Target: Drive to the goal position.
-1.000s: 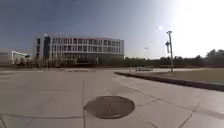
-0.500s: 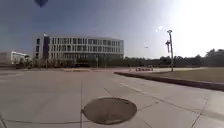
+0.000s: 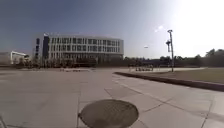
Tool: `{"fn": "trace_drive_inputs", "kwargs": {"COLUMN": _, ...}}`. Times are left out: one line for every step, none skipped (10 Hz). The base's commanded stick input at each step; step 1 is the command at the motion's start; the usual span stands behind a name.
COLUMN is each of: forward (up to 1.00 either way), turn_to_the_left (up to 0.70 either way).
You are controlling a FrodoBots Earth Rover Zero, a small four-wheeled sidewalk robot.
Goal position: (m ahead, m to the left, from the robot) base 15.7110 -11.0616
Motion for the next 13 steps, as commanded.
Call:
{"fn": "trace_drive_inputs", "kwargs": {"forward": 0.25, "turn_to_the_left": 0.00}}
{"fn": "trace_drive_inputs", "kwargs": {"forward": 0.26, "turn_to_the_left": 0.00}}
{"fn": "trace_drive_inputs", "kwargs": {"forward": 0.26, "turn_to_the_left": 0.00}}
{"fn": "trace_drive_inputs", "kwargs": {"forward": 0.25, "turn_to_the_left": 0.00}}
{"fn": "trace_drive_inputs", "kwargs": {"forward": 0.25, "turn_to_the_left": 0.00}}
{"fn": "trace_drive_inputs", "kwargs": {"forward": 0.26, "turn_to_the_left": 0.00}}
{"fn": "trace_drive_inputs", "kwargs": {"forward": 0.25, "turn_to_the_left": 0.00}}
{"fn": "trace_drive_inputs", "kwargs": {"forward": 0.25, "turn_to_the_left": 0.00}}
{"fn": "trace_drive_inputs", "kwargs": {"forward": 0.25, "turn_to_the_left": 0.00}}
{"fn": "trace_drive_inputs", "kwargs": {"forward": 0.25, "turn_to_the_left": 0.00}}
{"fn": "trace_drive_inputs", "kwargs": {"forward": 0.26, "turn_to_the_left": 0.00}}
{"fn": "trace_drive_inputs", "kwargs": {"forward": 0.26, "turn_to_the_left": 0.00}}
{"fn": "trace_drive_inputs", "kwargs": {"forward": 0.25, "turn_to_the_left": 0.00}}
